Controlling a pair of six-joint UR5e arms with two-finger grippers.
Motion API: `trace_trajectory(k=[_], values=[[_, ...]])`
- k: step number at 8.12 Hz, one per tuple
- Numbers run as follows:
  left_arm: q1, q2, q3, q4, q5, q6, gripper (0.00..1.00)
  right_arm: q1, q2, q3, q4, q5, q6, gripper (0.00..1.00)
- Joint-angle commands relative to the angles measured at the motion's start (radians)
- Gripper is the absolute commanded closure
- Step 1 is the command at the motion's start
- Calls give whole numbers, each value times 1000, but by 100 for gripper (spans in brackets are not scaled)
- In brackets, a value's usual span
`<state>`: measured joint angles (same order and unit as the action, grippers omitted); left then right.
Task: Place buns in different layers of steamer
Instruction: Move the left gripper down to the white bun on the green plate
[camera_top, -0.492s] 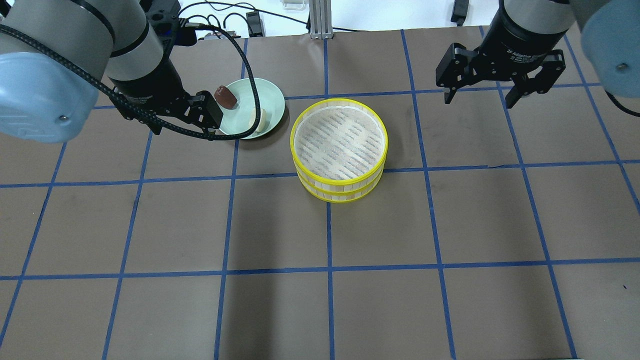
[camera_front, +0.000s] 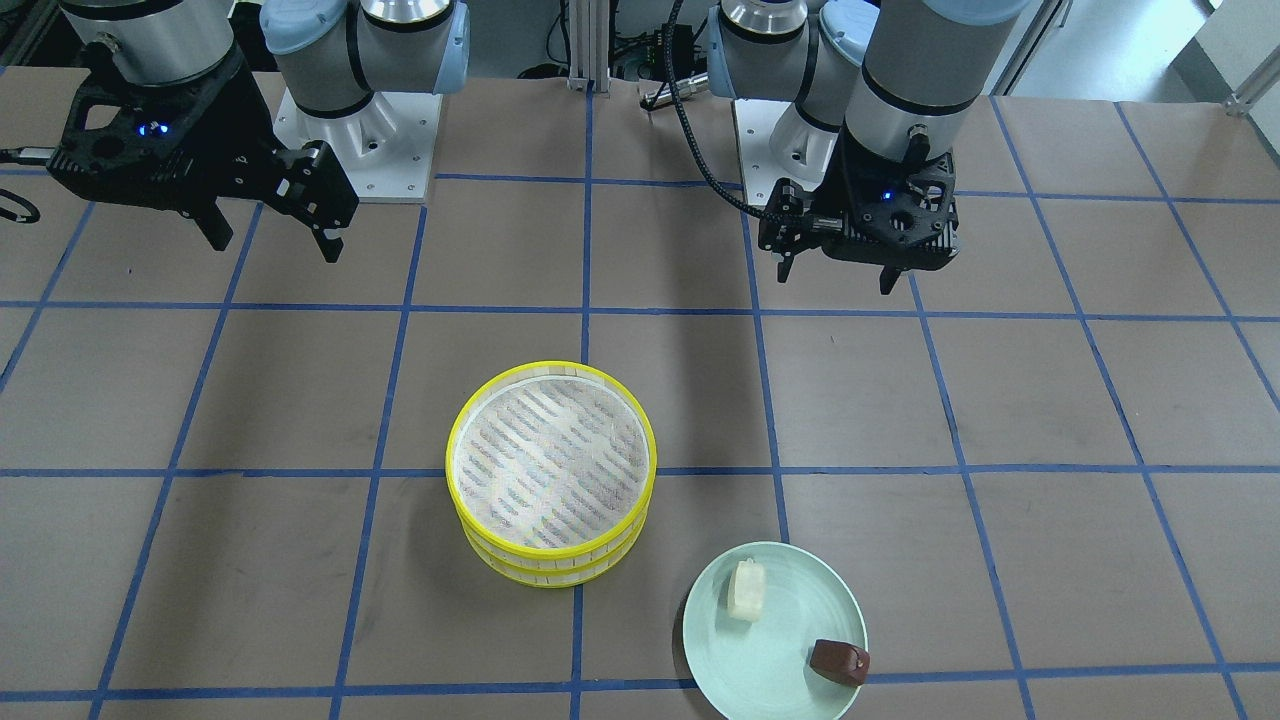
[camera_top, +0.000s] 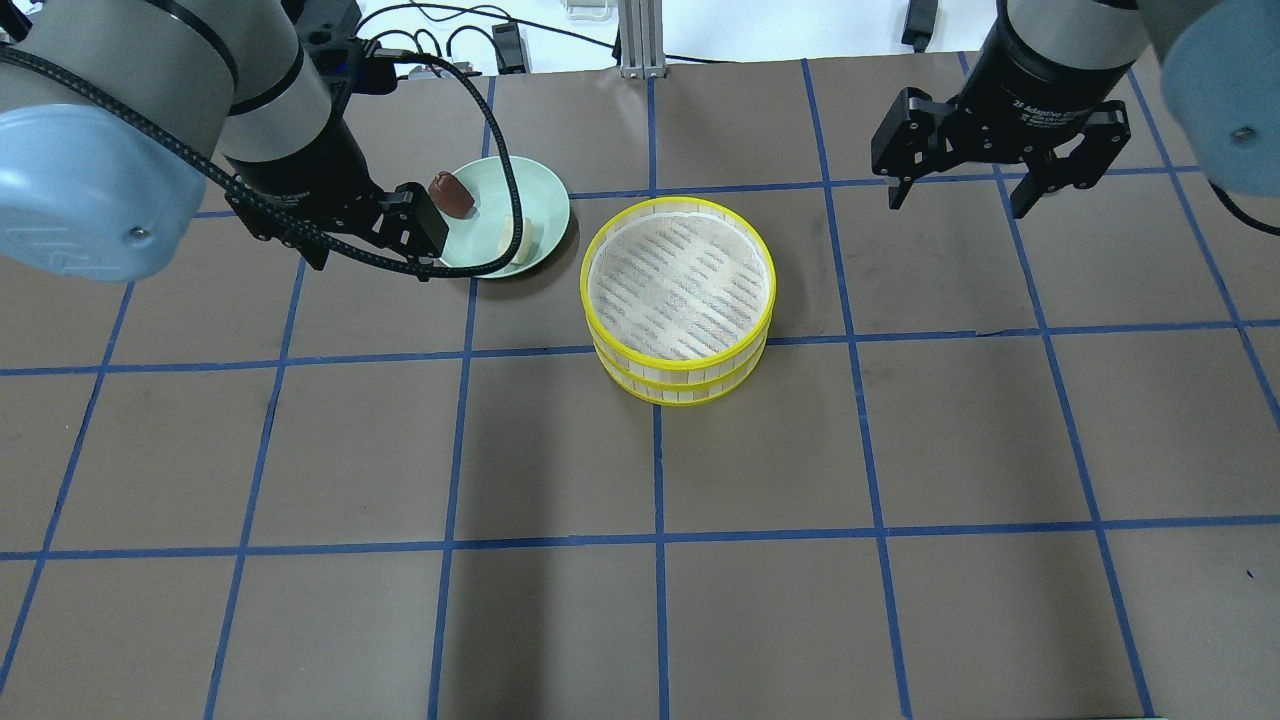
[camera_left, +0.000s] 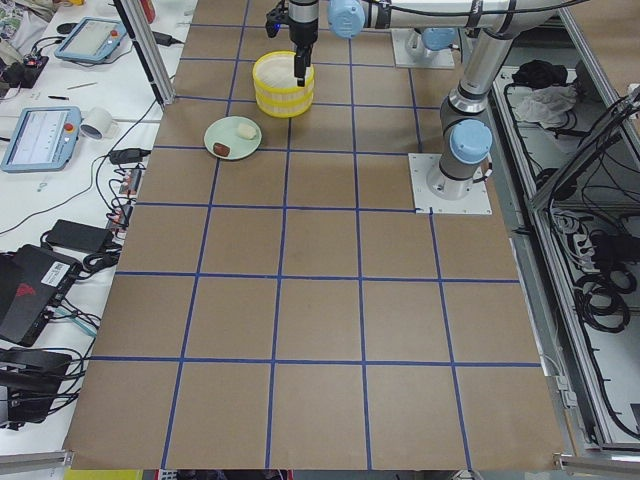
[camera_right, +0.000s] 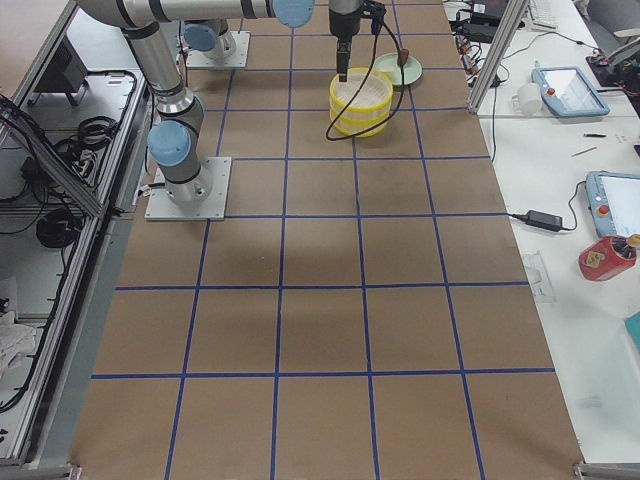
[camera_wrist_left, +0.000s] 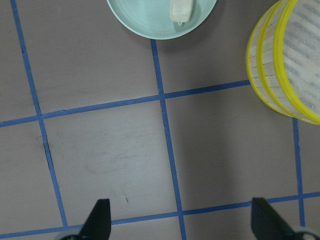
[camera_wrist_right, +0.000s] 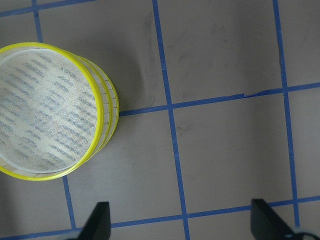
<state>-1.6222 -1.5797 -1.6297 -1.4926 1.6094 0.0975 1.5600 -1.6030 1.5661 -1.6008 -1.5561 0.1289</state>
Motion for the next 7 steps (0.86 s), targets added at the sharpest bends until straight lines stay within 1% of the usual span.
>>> trace_trajectory(k=[1,3,4,5,7], values=[[1,-51,1,78,-28,4,0,0,0,5,2,-1,-2,0],[1,-155,1,243,-34,4,0,2,2,9,4,-1,-14,0],[1,-216,1,344,-34,10,0,26,15,11,4,-1,-17,0],[1,-273,1,415,-35,16,0,46,31,11,1,-1,-12,0],[1,-382,1,577,-39,22,0,51,81,11,-27,-4,-3,0]])
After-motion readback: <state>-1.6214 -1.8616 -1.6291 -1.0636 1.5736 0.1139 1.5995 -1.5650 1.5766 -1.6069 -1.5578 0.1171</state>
